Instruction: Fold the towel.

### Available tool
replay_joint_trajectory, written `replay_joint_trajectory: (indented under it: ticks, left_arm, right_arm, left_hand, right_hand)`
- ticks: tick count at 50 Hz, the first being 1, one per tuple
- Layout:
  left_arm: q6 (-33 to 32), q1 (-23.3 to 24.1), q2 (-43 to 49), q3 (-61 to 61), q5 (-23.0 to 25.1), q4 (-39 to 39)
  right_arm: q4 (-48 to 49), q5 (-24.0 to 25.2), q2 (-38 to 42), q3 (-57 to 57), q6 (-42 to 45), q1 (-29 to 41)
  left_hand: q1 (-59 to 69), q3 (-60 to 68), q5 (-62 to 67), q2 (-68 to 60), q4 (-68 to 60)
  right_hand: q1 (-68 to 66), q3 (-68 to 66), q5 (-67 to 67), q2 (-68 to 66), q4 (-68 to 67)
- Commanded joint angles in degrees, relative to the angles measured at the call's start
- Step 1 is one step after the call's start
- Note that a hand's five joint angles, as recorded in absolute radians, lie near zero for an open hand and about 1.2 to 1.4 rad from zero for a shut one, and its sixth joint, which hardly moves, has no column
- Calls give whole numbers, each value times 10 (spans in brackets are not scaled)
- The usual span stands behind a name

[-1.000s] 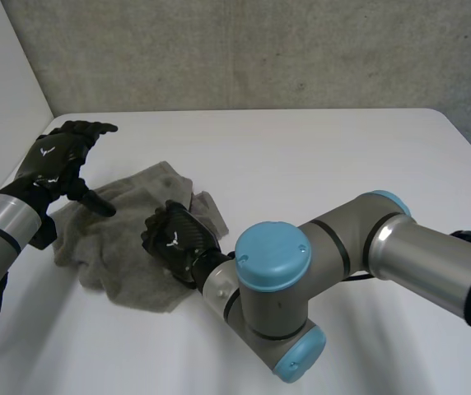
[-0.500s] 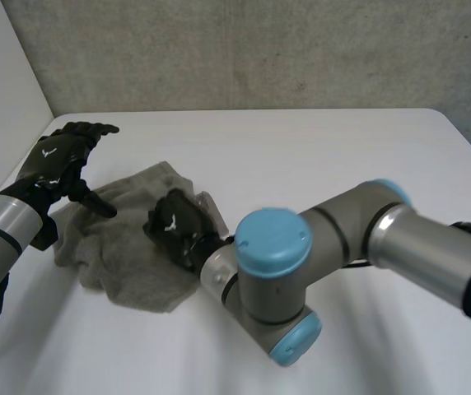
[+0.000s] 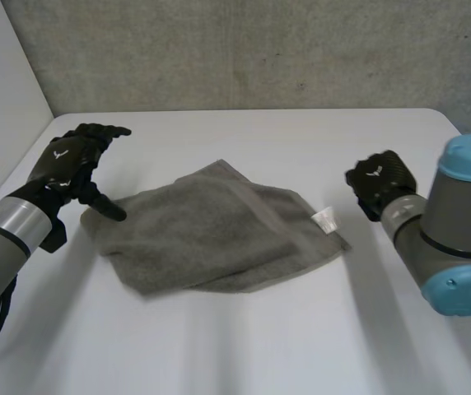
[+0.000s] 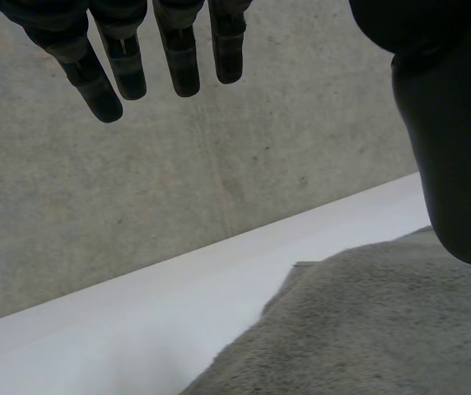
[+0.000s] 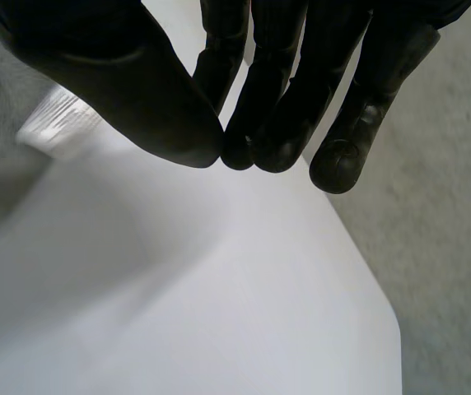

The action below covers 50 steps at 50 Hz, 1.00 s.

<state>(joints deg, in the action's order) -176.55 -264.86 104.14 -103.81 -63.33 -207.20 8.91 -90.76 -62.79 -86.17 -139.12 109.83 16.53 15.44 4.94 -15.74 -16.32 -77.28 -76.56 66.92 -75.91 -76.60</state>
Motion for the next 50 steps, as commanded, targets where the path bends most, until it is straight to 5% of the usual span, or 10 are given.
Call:
replay_joint_trajectory:
  ticks: [1, 9, 12, 15, 17, 19, 23, 29, 40, 50]
  left_arm:
    - [-7, 30, 4, -1, 1, 2]
    - [-100, 64, 37, 3, 10, 48]
    - [-197, 81, 74, 14, 8, 110]
    - [-227, 87, 81, 18, 7, 126]
    - [-266, 91, 85, 22, 3, 149]
    - [-271, 91, 85, 23, 3, 153]
    - [-269, 90, 83, 26, 2, 159]
    - [-272, 91, 84, 26, 3, 162]
    - [-275, 98, 96, 26, 3, 168]
    - [-276, 101, 103, 29, 1, 168]
  right_arm:
    - [21, -13, -12, -60, -14, -32]
    - [50, -6, -14, -82, -27, -49]
    - [55, 26, -15, -91, -36, -48]
    - [58, 45, -23, -97, -47, -48]
    - [59, 99, -43, -109, -75, -47]
    - [54, 130, -51, -114, -90, -46]
    - [49, 207, -59, -122, -147, -48]
    - [44, 260, -58, -123, -219, -41]
    - [51, 268, -11, -110, -223, -13]
    - [56, 262, 46, -80, -223, 10]
  left_hand:
    - [-23, -12, -7, 15, 21]
    - [-19, -8, -4, 12, 17]
    - [-19, -8, -4, 12, 17]
    - [-19, -8, -4, 12, 17]
    - [-19, -8, -4, 12, 17]
    - [-19, -8, -4, 12, 17]
    - [-19, -8, -4, 12, 17]
    - [27, 38, 43, -35, -29]
    - [433, 444, 449, -441, -435]
    - [453, 464, 469, -461, -455]
  right_hand:
    - [-27, -34, 31, -41, -34]
    - [-27, -34, 31, -41, -34]
    - [-27, -34, 31, -41, -34]
    - [18, 10, -14, 4, 11]
    - [501, 494, -498, 488, 495]
    - [535, 528, -532, 522, 529]
    - [532, 525, -529, 519, 526]
    - [526, 518, -522, 512, 519]
    - [514, 507, -510, 500, 507]
    - [512, 505, -509, 498, 505]
